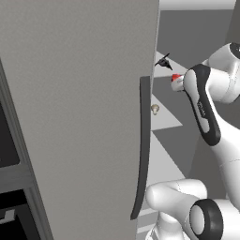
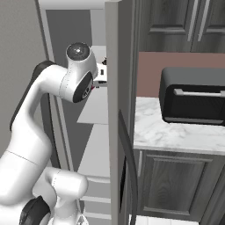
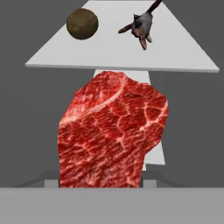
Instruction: Take the mushroom and steak from the second highest rack and move them to the highest rack where the fish and kiwi are located, to maximize freezer space. Close the freezer door after rearranging.
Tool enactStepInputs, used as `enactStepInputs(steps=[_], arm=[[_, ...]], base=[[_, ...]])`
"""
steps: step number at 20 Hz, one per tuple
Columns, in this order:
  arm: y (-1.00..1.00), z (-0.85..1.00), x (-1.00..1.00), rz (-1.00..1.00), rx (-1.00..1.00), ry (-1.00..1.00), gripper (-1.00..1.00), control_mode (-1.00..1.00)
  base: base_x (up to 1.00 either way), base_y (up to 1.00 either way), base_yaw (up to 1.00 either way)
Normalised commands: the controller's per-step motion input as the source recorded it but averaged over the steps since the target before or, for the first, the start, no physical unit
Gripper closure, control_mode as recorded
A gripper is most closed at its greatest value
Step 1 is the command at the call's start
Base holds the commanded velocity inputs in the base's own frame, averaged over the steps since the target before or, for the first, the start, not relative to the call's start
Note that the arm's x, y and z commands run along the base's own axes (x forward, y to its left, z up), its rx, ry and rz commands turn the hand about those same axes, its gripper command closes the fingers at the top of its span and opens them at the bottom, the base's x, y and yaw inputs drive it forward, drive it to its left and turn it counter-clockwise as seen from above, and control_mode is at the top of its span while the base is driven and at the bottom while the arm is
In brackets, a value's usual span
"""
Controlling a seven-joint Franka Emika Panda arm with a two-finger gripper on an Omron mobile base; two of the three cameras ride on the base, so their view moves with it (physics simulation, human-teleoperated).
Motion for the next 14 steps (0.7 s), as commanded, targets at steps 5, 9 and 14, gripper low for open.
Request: enactStepInputs(steps=[5, 9, 14], arm=[[0.0, 0.51, -0.08, -0.07, 0.02, 0.0, 1.0, -1.0], [0.01, 0.09, 0.24, -0.07, 0.02, -0.04, 1.0, -1.0], [0.0, 0.02, 0.52, -0.04, 0.05, -0.02, 1.0, -1.0]], base=[[0.0, 0.0, 0.0], [0.0, 0.0, 0.0], [0.0, 0.0, 0.0]])
